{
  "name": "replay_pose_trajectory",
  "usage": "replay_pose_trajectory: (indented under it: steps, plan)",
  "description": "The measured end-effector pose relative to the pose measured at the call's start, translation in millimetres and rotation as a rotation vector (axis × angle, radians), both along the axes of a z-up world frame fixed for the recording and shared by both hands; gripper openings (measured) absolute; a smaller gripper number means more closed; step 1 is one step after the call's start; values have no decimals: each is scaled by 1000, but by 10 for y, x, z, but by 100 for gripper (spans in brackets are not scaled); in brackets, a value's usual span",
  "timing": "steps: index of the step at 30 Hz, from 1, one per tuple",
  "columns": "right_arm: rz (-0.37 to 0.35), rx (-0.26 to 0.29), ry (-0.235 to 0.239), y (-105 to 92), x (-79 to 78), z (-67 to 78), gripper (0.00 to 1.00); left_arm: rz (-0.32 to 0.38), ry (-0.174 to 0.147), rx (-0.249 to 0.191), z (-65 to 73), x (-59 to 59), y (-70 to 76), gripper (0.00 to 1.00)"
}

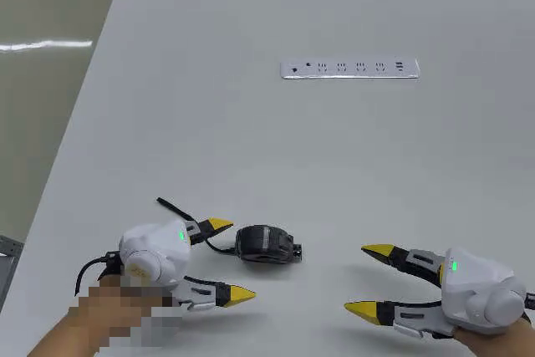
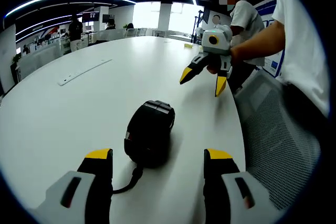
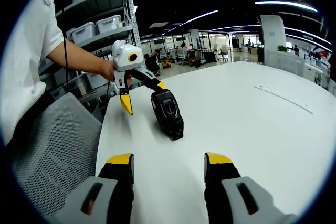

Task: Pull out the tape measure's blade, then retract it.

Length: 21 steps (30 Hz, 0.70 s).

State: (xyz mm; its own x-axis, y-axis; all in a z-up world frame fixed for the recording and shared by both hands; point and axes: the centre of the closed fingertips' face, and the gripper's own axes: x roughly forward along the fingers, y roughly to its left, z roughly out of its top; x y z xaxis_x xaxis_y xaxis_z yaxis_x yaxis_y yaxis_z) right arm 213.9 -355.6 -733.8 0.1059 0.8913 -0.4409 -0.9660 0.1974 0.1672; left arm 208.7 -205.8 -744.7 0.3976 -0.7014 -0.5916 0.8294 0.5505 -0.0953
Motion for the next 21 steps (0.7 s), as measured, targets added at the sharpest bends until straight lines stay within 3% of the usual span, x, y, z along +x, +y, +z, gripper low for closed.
replay_pose_trajectory:
  steps: [21]
  plan:
    - [-5,-4,26,144,99,-141,52,-62,21,37,-144,167,-47,62]
